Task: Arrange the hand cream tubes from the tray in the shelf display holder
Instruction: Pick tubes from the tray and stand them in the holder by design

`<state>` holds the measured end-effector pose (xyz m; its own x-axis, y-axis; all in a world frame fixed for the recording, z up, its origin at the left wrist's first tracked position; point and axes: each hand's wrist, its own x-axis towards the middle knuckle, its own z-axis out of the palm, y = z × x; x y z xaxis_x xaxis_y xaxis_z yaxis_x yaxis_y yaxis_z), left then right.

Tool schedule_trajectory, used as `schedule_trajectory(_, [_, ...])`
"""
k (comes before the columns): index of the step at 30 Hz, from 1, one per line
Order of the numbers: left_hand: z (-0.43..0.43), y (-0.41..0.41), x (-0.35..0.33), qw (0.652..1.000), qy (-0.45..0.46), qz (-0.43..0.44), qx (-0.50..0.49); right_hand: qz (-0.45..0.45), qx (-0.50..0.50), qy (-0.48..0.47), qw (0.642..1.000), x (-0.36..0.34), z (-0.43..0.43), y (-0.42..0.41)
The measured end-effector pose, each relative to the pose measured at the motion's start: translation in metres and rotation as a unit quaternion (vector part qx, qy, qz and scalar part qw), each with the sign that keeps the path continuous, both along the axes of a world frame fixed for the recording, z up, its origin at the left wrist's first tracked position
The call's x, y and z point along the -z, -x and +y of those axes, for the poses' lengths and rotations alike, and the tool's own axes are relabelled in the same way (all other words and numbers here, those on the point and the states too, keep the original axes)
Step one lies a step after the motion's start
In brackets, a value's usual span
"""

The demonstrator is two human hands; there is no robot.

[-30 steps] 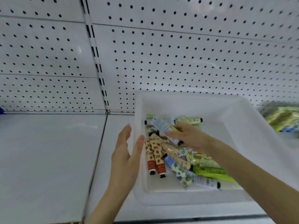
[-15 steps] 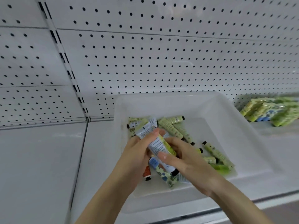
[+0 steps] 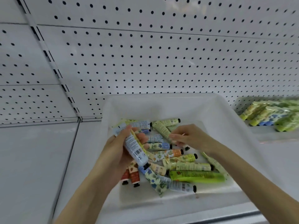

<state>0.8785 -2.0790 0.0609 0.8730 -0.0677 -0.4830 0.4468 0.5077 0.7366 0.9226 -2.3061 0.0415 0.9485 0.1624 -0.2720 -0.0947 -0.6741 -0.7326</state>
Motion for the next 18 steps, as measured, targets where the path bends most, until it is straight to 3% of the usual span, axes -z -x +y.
schedule_trajectory(5, [0.004, -0.002, 0.008, 0.990, 0.043, 0.136, 0.006, -0.025, 0.004, 0.077, 0.997, 0.029, 0.003, -0.044])
schedule_trajectory(13, [0.004, 0.000, 0.005, 0.989, 0.019, 0.135, 0.052, -0.010, -0.024, 0.120, 0.992, 0.051, 0.011, -0.062])
schedule_trajectory(16, [0.003, 0.000, 0.005, 0.990, 0.017, 0.137, 0.038, 0.017, -0.014, 0.078, 0.997, 0.044, 0.006, -0.063])
schedule_trajectory(18, [0.002, 0.000, 0.005, 0.990, 0.019, 0.135, 0.040, 0.033, 0.014, 0.000, 0.999, 0.029, 0.000, -0.063])
